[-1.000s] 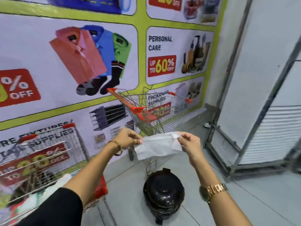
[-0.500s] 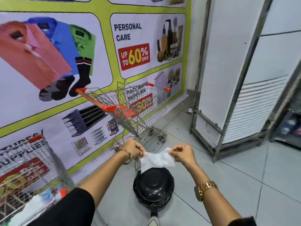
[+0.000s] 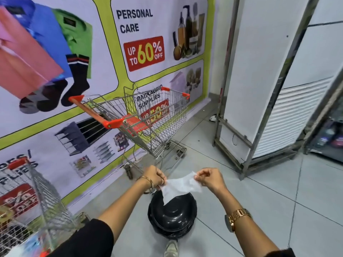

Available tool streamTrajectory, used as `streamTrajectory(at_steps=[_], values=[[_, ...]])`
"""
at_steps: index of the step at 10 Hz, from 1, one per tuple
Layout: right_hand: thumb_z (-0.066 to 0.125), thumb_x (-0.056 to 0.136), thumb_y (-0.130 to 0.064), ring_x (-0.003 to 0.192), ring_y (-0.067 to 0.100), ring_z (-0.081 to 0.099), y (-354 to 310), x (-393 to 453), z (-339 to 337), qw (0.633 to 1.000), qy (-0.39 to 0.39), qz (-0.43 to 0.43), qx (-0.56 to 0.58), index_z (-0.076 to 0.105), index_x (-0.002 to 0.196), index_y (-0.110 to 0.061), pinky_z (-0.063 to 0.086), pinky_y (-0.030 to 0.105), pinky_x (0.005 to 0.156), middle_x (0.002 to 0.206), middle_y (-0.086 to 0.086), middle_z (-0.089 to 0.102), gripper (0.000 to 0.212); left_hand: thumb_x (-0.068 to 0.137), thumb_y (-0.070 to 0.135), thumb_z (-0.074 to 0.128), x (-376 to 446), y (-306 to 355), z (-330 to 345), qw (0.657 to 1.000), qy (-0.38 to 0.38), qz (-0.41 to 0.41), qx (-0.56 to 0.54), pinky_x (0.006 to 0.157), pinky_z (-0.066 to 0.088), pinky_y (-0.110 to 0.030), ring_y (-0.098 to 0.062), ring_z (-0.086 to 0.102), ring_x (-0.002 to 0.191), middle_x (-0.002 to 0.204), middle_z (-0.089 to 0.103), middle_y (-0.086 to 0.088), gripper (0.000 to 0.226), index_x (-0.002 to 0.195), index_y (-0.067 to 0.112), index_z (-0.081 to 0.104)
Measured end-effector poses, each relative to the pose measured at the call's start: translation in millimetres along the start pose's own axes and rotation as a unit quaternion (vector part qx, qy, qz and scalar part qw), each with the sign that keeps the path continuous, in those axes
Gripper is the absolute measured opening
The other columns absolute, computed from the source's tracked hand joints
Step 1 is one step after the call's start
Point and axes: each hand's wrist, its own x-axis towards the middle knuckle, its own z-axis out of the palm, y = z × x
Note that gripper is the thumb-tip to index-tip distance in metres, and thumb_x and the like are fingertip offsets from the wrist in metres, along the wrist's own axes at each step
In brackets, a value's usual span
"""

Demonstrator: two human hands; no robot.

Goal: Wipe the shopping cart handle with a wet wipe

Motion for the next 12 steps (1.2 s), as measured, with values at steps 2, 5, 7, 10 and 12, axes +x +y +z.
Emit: streamTrajectory(at_steps=[2,5,7,10,12], values=[[0.072,0.070,0.002,0.050,0.003,0.055,11,36,20,0.999,-0.005,0.024,-0.036,0.062,0.057,-0.019,0.039,0.004,0.044,0.057,-0.003,0.060,0.027,0.080,-0.018,0.052,49,-17,-7,0.998,0.017,-0.047,-0.033,0.031,0.045,-0.013,-0.002,0.055,0.035,0.057,0.056,-0.002,0.035,0.056,0.008,0.055],[0.076,0.066,-0.006,0.041,-0.006,0.050,52,87,62,0.989,-0.027,0.095,-0.110,0.062,0.053,-0.025,0.039,0.009,0.048,0.048,-0.013,0.059,0.027,0.076,-0.011,0.059,120,-73,0,0.990,-0.027,-0.132,-0.040,0.036,0.049,-0.014,-0.009,0.054,0.043,0.056,0.059,-0.001,0.035,0.052,0.014,0.061],[0.075,0.066,-0.006,0.053,0.008,0.054,75,115,88,0.981,-0.018,0.133,-0.142,0.058,0.051,-0.028,0.041,0.013,0.054,0.043,-0.012,0.057,0.032,0.076,-0.009,0.061,163,-100,8,0.985,-0.019,-0.170,-0.040,0.036,0.050,-0.015,-0.013,0.057,0.047,0.056,0.058,-0.003,0.034,0.052,0.014,0.061],[0.068,0.072,-0.007,0.088,0.027,0.065,93,148,115,0.965,-0.048,0.187,-0.179,0.068,0.086,-0.014,0.050,0.032,0.085,0.082,0.010,0.069,0.015,0.077,-0.010,0.055,210,-123,29,0.982,0.001,-0.179,-0.060,0.088,0.057,-0.031,-0.033,0.067,0.098,0.102,0.071,-0.022,0.025,0.097,-0.003,0.070],[0.055,0.080,-0.006,0.102,0.029,0.061,97,151,120,0.961,-0.042,0.175,-0.208,0.063,0.107,-0.009,0.044,0.028,0.087,0.105,0.013,0.069,0.029,0.084,-0.007,0.047,211,-127,31,0.983,-0.056,-0.172,-0.023,0.108,0.039,-0.028,-0.027,0.049,0.127,0.135,0.052,-0.018,0.046,0.129,0.001,0.048]])
